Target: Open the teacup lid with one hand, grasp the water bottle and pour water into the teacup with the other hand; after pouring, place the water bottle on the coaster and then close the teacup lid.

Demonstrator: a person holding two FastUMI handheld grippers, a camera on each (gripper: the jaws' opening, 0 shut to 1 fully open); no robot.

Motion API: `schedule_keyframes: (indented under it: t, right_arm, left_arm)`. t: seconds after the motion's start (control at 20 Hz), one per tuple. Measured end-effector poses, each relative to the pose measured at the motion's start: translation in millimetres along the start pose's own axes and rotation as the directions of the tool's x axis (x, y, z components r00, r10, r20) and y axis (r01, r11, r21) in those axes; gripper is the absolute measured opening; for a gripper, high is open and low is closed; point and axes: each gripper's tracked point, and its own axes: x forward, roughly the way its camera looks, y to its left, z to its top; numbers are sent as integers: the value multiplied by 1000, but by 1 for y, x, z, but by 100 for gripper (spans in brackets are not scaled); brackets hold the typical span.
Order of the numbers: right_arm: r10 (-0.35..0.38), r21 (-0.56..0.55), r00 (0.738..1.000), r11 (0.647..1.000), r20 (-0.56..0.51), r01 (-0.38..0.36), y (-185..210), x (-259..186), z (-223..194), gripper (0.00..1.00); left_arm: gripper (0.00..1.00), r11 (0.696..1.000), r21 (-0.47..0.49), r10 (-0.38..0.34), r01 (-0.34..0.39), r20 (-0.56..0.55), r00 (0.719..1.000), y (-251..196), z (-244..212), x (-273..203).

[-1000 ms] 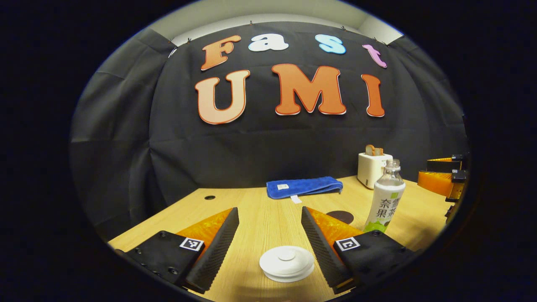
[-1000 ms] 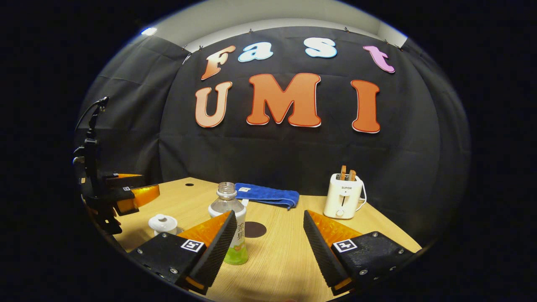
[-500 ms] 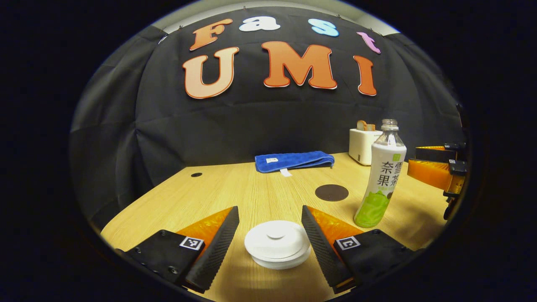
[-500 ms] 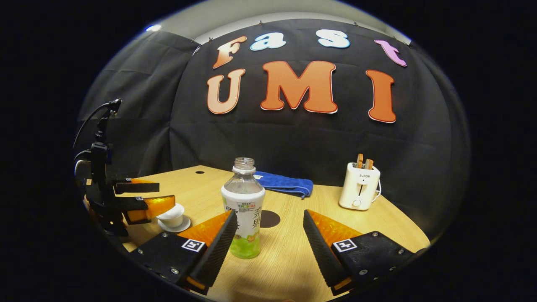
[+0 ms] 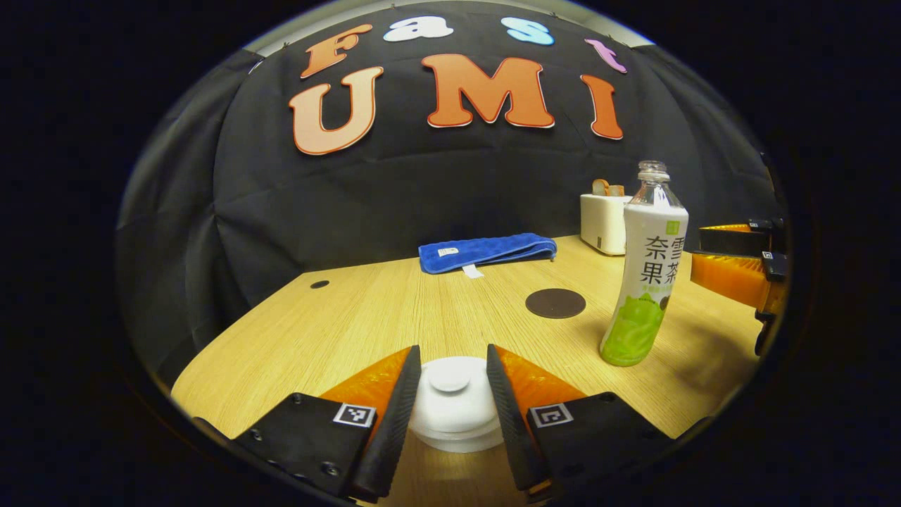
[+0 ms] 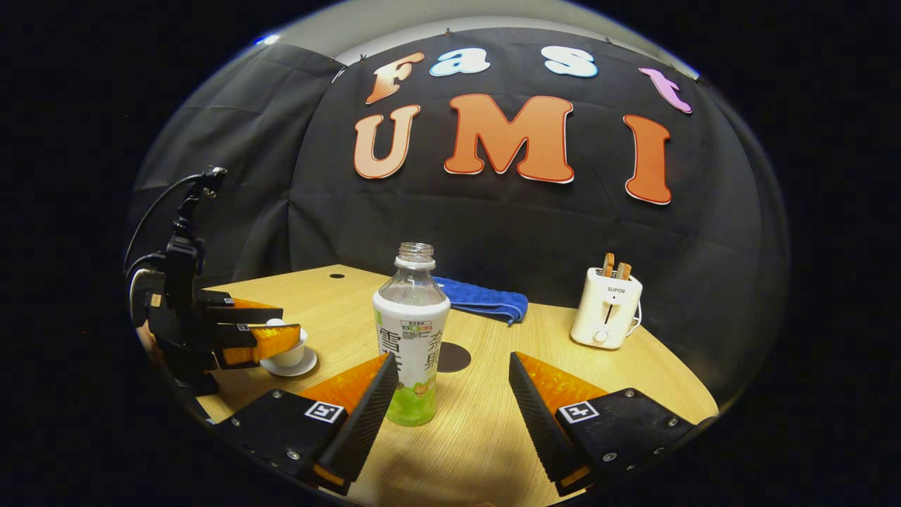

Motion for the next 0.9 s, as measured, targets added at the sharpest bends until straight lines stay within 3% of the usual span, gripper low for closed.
schedule_keyframes:
  t: [0.05, 0.1, 0.25, 0.3, 0.9]
  right_arm:
    - [-1, 0, 1000, 1000, -2, 1, 0, 0, -1, 95]
    - [-1, -1, 1000, 1000, -4, 1, 0, 1, -1, 95]
    - [1, -6, 1000, 1000, -9, -1, 1, 0, -4, 95]
    - [2, -8, 1000, 1000, -10, -2, 1, 1, -4, 95]
    - [69, -18, 996, 997, -54, -70, 26, 26, -17, 95]
  left_arm:
    - [63, 1000, 0, 6, -6, 13, 1000, 2, 3, -1]
    - [49, 1000, 1, 7, -7, 14, 1000, 1, 5, 1]
    - [43, 1000, -2, 28, -28, 28, 999, 7, 4, 2]
    - [31, 1000, -17, 24, -23, 30, 999, 6, 8, 0]
    - [30, 991, -55, 131, -125, 104, 986, 47, 32, -13]
